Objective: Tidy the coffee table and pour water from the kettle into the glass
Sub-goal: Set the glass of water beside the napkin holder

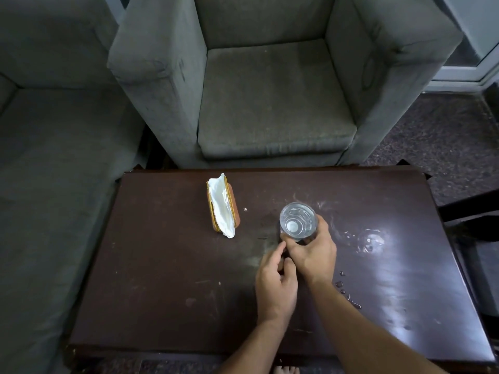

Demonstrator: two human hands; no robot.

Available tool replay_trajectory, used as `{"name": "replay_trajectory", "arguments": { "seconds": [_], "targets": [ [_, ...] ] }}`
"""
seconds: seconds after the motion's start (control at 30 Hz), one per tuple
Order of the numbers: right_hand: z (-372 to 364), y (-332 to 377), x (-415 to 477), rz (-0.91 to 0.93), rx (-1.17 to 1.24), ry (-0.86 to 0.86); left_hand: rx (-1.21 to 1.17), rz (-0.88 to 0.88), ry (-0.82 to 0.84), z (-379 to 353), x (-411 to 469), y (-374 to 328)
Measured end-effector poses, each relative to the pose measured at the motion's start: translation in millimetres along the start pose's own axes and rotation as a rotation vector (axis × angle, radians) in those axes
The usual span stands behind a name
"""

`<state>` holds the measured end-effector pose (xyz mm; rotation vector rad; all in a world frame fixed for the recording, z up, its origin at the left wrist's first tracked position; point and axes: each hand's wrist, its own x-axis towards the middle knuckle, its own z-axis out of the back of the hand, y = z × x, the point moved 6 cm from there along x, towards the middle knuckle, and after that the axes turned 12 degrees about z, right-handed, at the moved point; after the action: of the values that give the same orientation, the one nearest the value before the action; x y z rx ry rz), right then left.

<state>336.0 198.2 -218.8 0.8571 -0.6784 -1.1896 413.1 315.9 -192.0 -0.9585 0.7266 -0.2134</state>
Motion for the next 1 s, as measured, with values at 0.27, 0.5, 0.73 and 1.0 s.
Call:
{"name": "replay_trajectory", "arguments": {
  "seconds": [0.27,0.5,0.73,1.0],
  "targets": [
    [-21,18,26,0.027,-0.006,-0.001,0.016,-0.055,-0.041,8,30,-17],
    [-31,22,41,-0.002,0.014,-0.004,0.030,-0.074,-0.038,8,50,-25],
    [-33,18,46,-0.017,0.010,0.012,0.034,-0.054,-0.006,4,57,-23],
    [-33,16,43,-0.078,0.029,0.080,0.050,-0.085,-0.043,10,57,-25]
  ]
}}
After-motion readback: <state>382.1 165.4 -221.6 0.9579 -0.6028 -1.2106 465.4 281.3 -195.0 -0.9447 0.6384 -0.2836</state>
